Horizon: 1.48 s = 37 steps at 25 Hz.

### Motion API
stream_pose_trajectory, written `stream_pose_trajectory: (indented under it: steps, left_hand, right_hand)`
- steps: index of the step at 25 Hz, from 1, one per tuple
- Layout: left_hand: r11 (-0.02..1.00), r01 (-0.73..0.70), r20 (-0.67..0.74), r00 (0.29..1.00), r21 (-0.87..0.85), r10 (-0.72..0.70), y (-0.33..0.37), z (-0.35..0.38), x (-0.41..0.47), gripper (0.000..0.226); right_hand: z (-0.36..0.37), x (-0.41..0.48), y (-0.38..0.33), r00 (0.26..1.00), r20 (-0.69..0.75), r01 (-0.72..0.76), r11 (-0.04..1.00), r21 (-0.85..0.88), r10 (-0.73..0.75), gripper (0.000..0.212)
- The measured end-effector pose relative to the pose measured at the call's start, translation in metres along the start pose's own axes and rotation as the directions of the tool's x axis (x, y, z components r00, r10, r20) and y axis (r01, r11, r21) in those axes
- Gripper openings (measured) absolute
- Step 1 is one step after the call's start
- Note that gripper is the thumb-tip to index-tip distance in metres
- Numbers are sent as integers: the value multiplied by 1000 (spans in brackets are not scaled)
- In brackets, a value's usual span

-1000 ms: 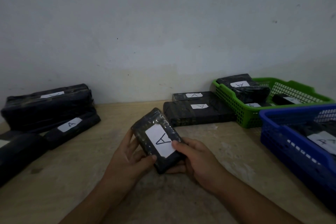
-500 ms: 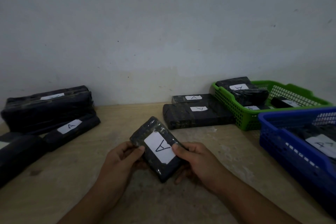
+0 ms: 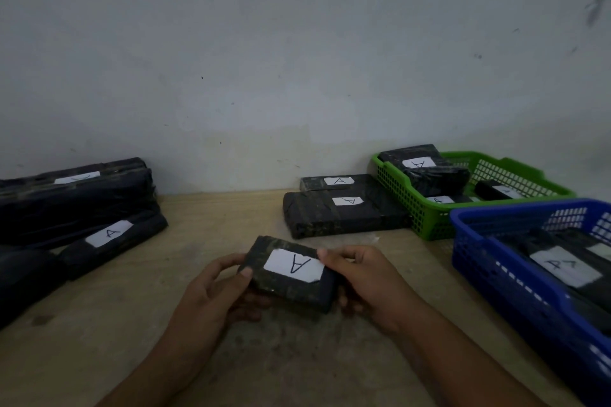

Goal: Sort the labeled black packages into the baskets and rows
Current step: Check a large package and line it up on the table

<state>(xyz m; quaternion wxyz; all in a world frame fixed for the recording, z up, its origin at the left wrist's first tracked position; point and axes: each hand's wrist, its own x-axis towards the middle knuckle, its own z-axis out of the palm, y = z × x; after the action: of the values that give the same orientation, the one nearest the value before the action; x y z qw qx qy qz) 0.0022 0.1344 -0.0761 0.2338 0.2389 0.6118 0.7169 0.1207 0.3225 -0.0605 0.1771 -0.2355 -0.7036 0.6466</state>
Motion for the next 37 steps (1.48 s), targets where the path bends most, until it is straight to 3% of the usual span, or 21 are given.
stream_pose_trajectory:
  steps: [3,6,11,13,15,16,21,23,26,27,31,37]
  left_hand:
    - [988,-69,-9,997,137,71,1,14,-6,19]
    - [978,-123,-1,992,170,125,4,35,-5,19]
    - [920,-117,1,992,374,125,-7,79,22,18]
    - [845,-115,2,991,523,134,-20,101,34,19]
    - [704,-122,22,989,700,149,-31,123,45,25]
    - [641,-118,22,987,759,157,-35,131,49,27]
    - [401,-185,105,971,897,213,-56,141,68,37]
    - [401,-162,82,974,902,209,-52,141,66,27]
    - [550,-181,68,973,816,218,-45,141,61,27]
    - [535,-184,87,976,825,201,-43,141,58,33]
    - [285,-248,238,969,926,71,-38,146,52,54]
    - [169,-337,341,940,926,1,-51,143,59,62]
  right_hand:
    - [-18,6,-4,994,-103,21,999,-36,-25,31]
    - [-38,12,-6,975,-221,12,999,-42,-21,28]
    - [-65,29,11,870,-492,11,998,-58,-38,23]
    - [-75,35,20,804,-591,-18,990,-139,-68,16]
    - [-82,35,24,754,-648,-69,967,-246,-111,10]
    - [-85,36,26,741,-659,-101,948,-303,-131,7]
    - [-93,45,41,754,-635,-186,873,-451,-167,31]
    - [-89,48,44,762,-615,-193,836,-514,-202,37]
    - [-87,48,42,755,-619,-214,812,-544,-216,32]
    - [-88,46,41,750,-627,-212,821,-530,-211,31]
    - [-87,40,39,735,-635,-231,793,-565,-238,30]
    - [-76,36,43,772,-552,-257,640,-724,-314,30]
